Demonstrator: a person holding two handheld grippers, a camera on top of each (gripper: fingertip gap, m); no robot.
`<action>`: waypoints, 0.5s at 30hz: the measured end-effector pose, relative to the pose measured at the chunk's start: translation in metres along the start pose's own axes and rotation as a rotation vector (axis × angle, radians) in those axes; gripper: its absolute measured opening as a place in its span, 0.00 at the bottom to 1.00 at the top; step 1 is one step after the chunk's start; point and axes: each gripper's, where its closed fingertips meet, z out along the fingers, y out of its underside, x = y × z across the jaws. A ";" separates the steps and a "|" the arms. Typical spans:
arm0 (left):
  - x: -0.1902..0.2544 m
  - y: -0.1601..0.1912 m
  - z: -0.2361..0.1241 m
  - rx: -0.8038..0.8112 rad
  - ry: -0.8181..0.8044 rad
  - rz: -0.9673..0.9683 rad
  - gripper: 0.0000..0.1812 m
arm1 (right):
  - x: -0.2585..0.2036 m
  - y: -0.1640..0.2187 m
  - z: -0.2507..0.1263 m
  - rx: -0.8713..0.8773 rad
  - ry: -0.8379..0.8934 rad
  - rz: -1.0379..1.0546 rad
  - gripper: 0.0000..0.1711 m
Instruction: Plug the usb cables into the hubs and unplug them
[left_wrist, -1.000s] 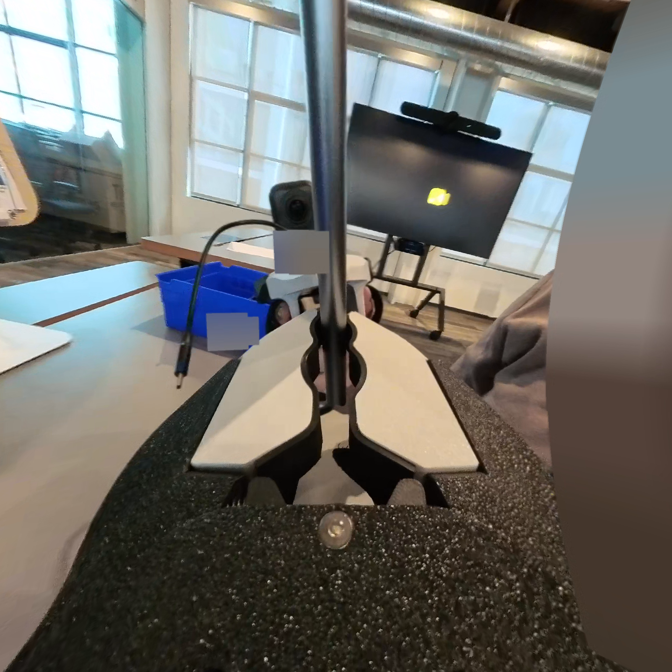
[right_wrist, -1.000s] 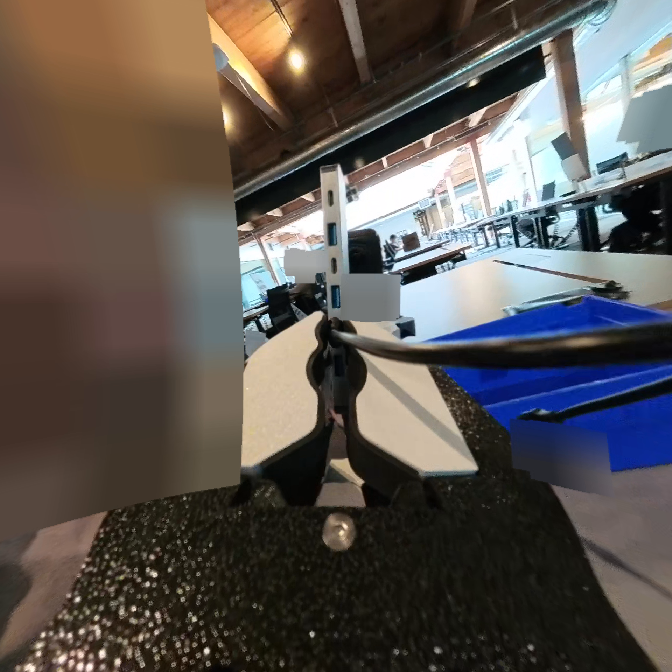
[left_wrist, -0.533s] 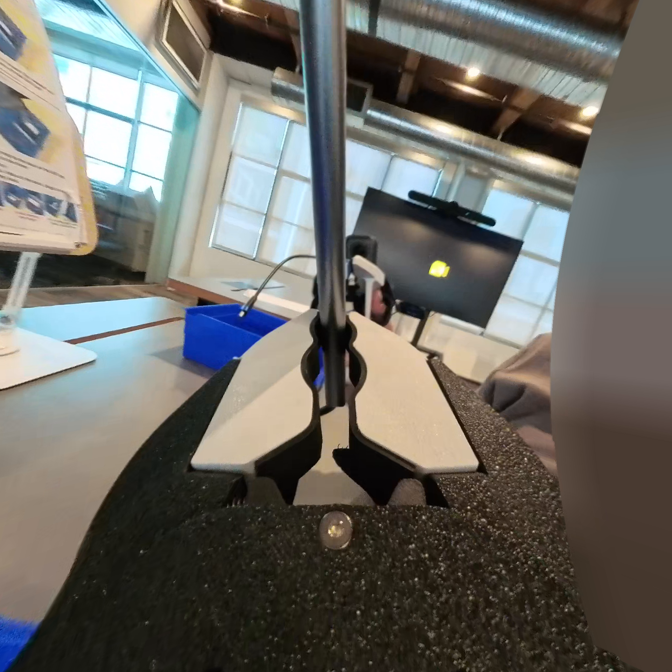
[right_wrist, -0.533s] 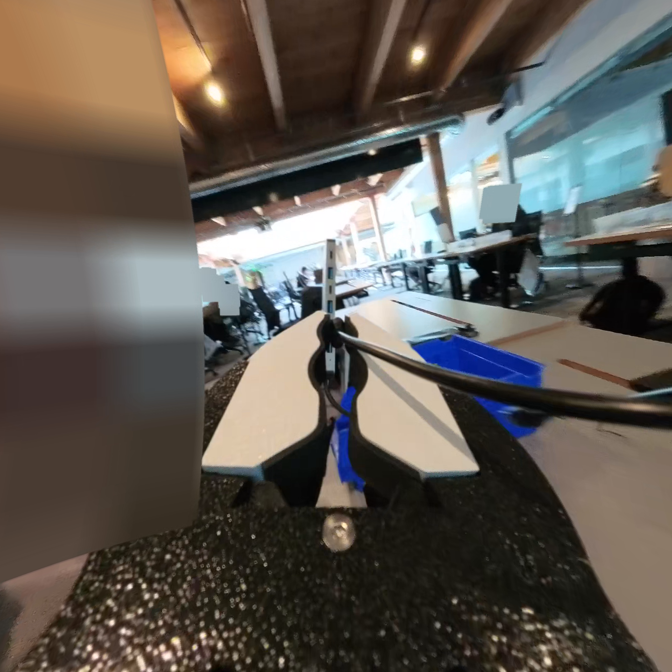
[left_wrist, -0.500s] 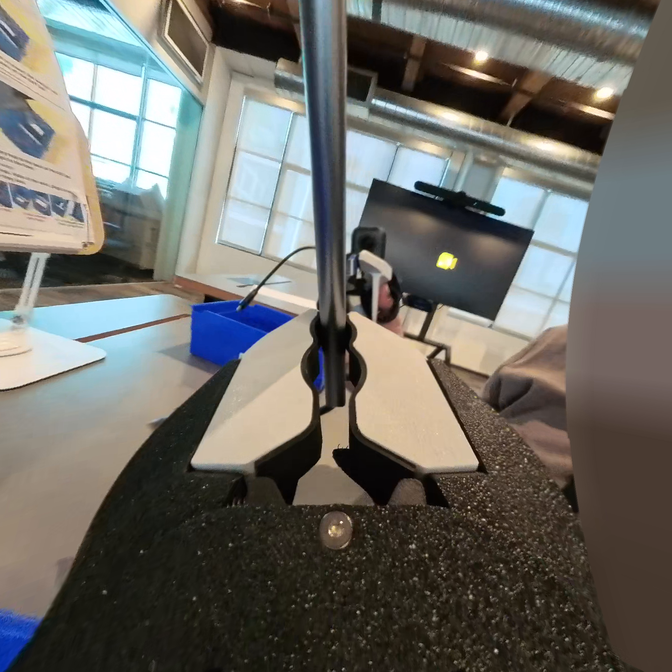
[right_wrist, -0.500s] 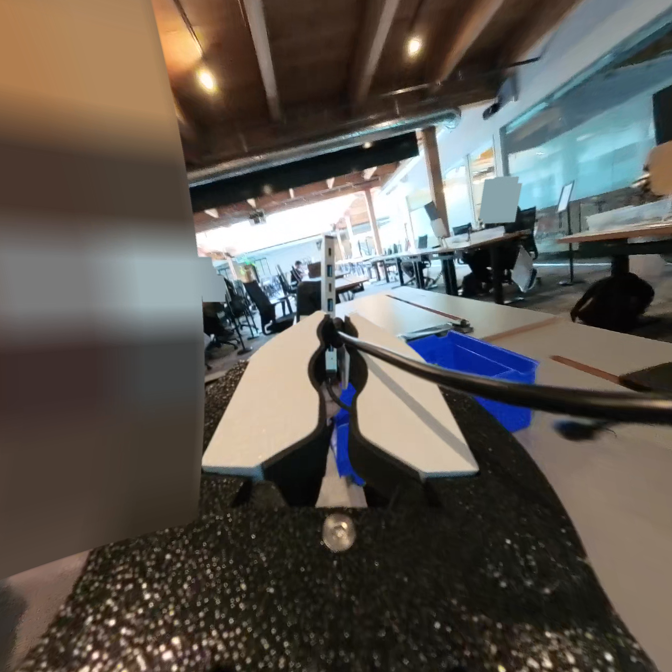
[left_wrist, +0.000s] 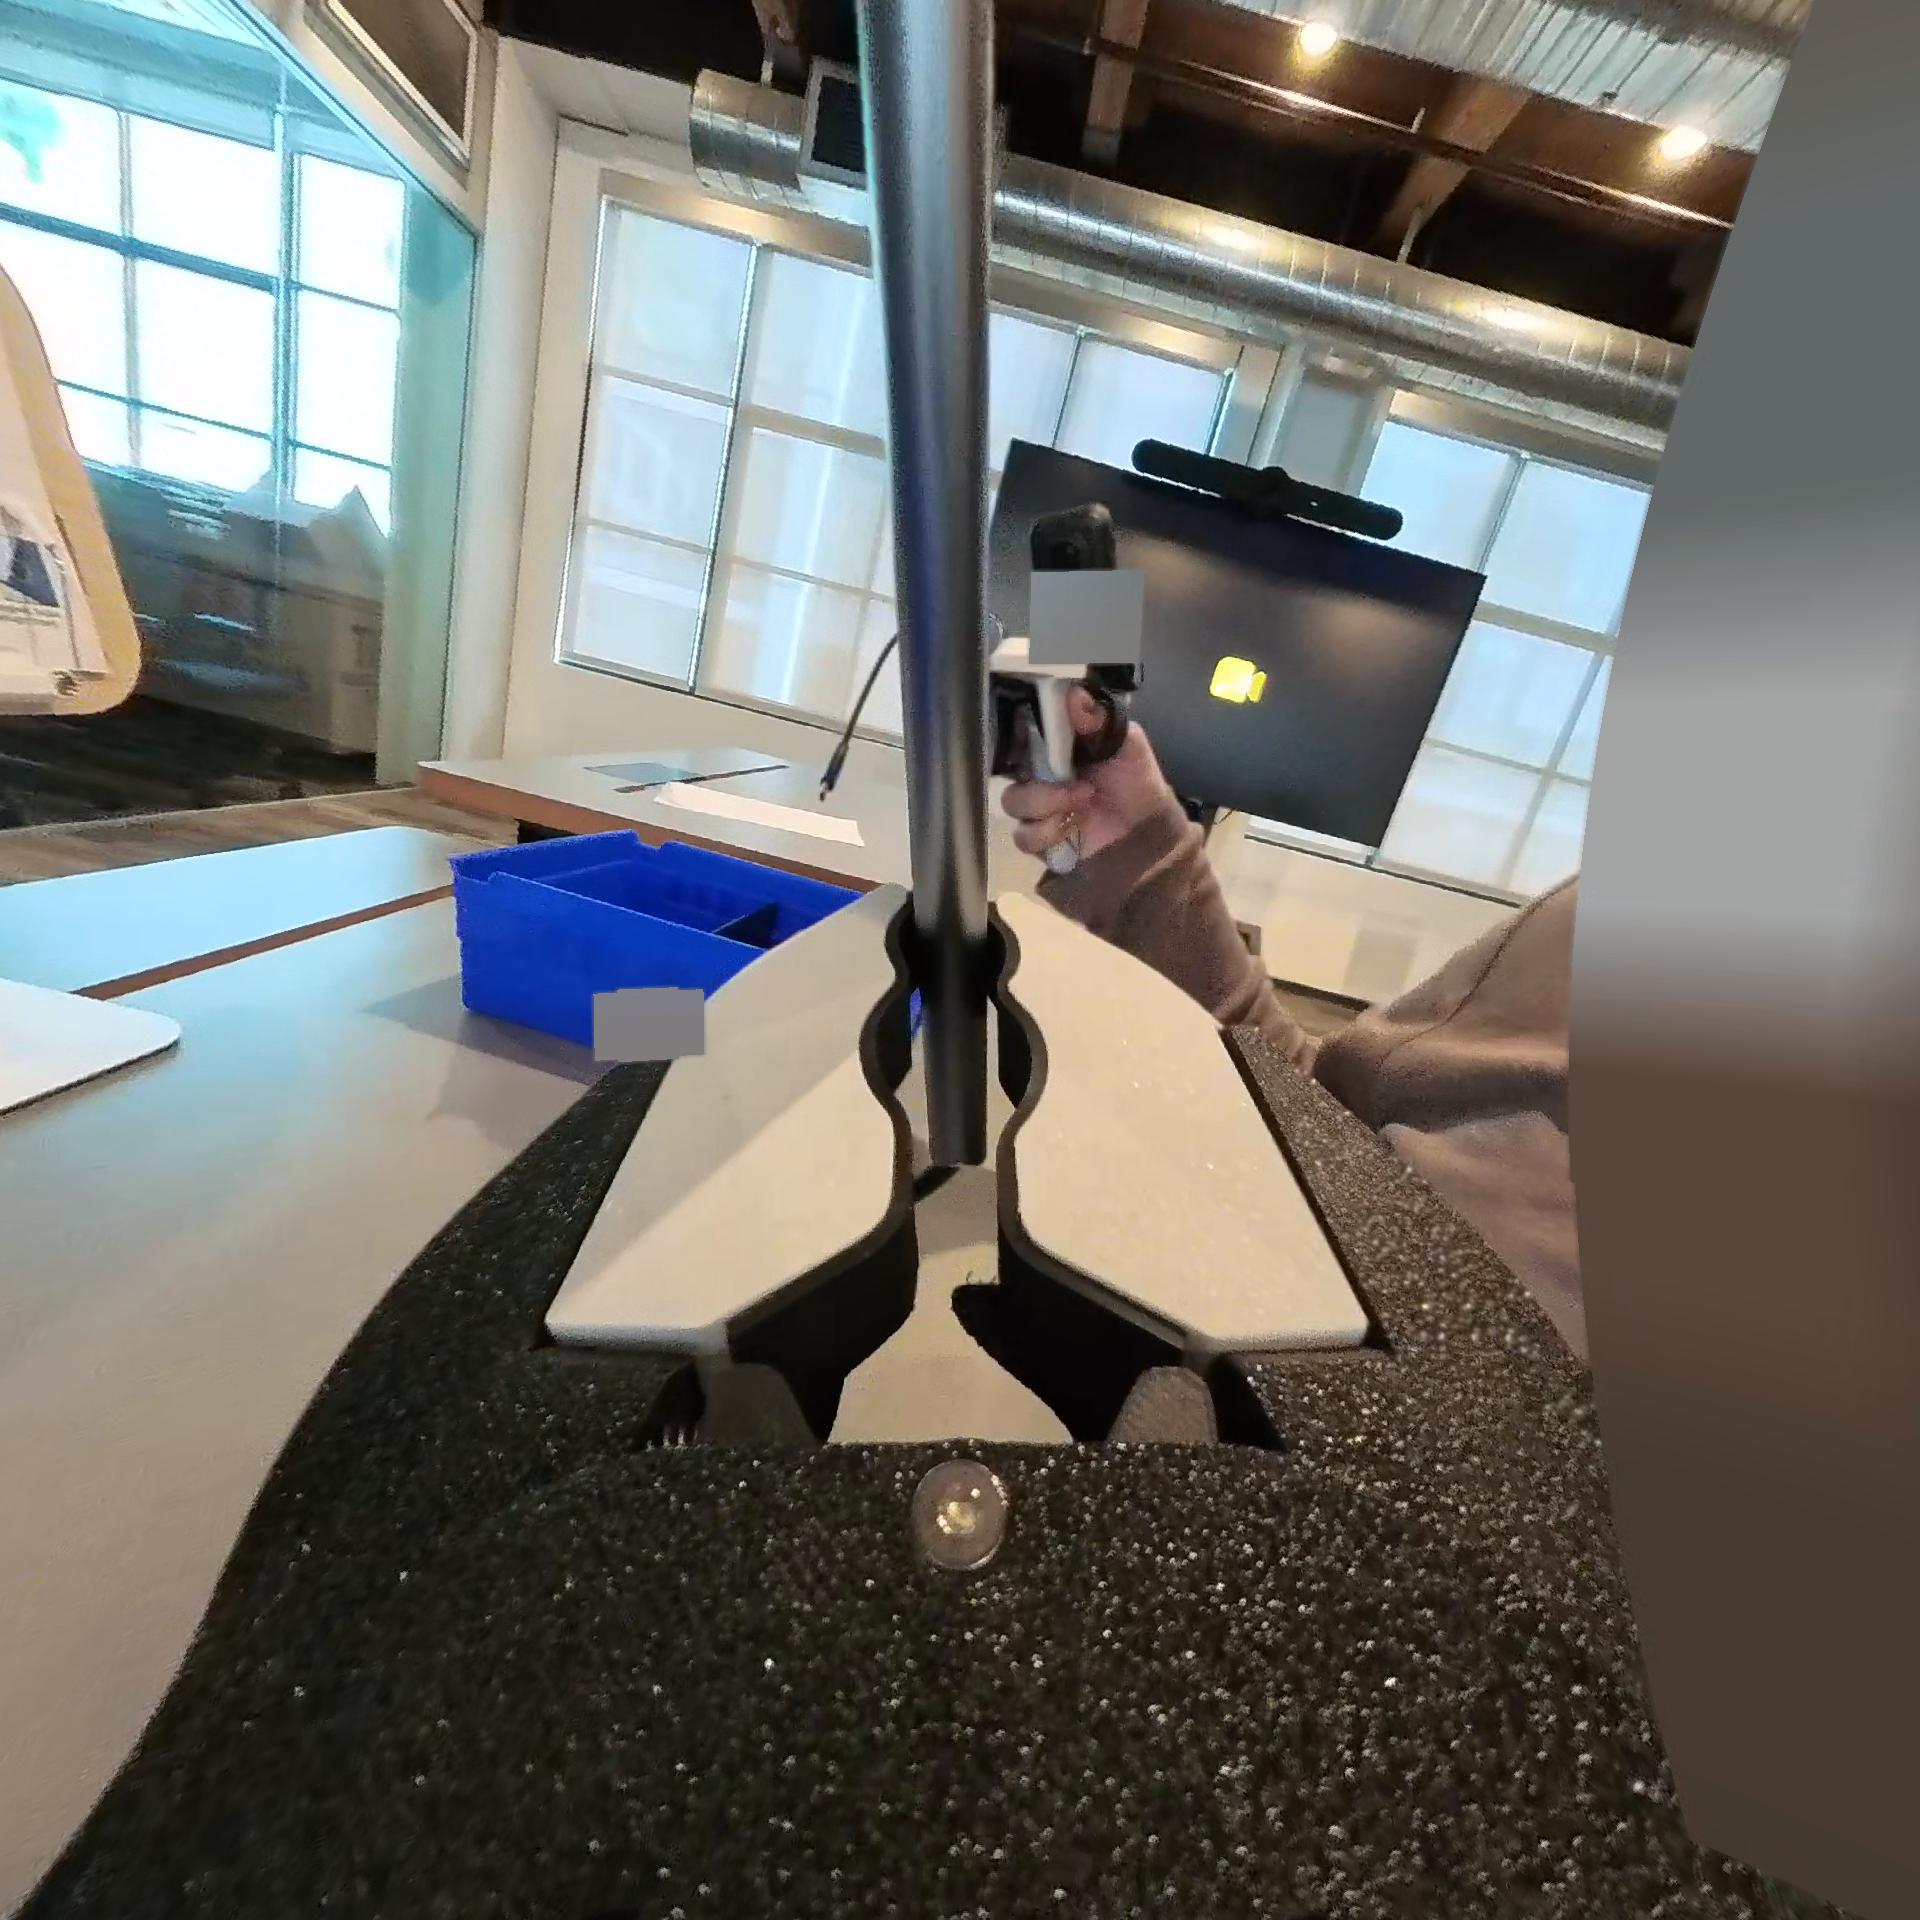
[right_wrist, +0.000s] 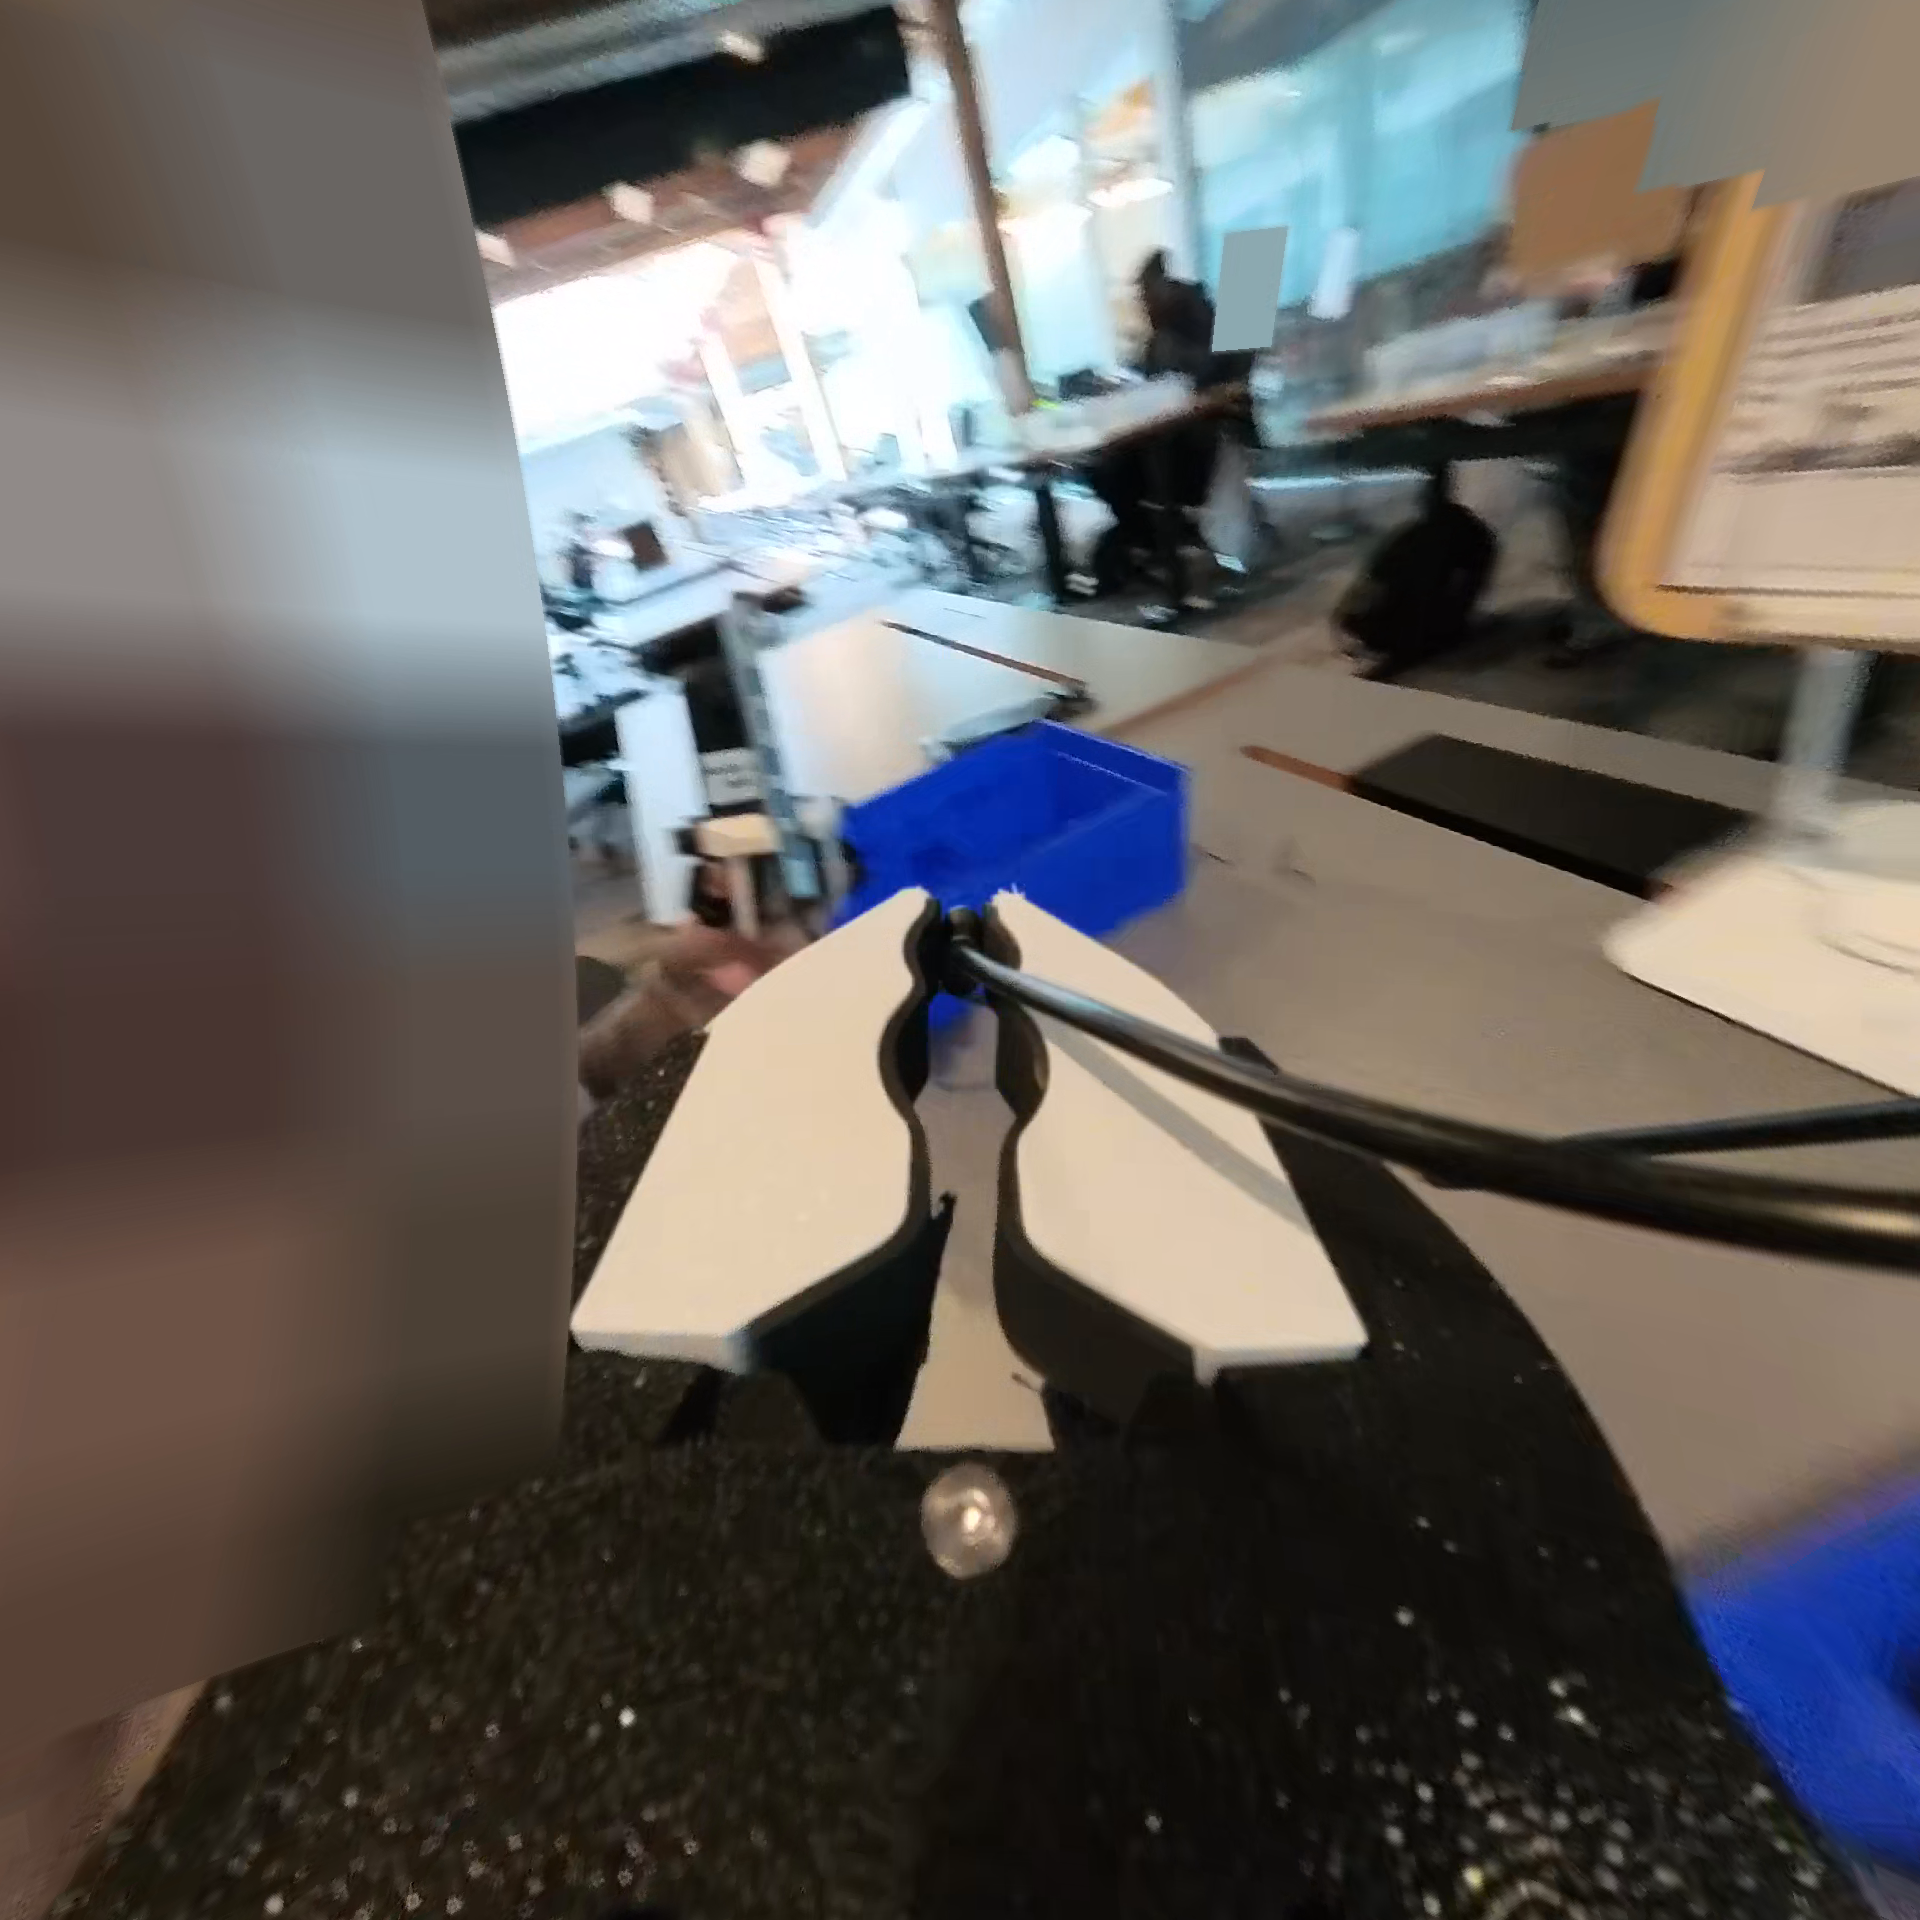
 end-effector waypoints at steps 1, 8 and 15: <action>0.001 0.002 0.002 -0.002 0.006 -0.001 0.06 | 0.014 0.002 -0.014 -0.036 0.103 -0.007 0.04; 0.002 0.012 0.014 -0.018 0.022 -0.025 0.06 | 0.112 0.087 -0.105 -0.516 0.680 0.250 0.04; 0.005 0.014 0.014 -0.029 0.027 -0.012 0.06 | 0.136 0.153 -0.096 -0.551 0.429 0.763 0.07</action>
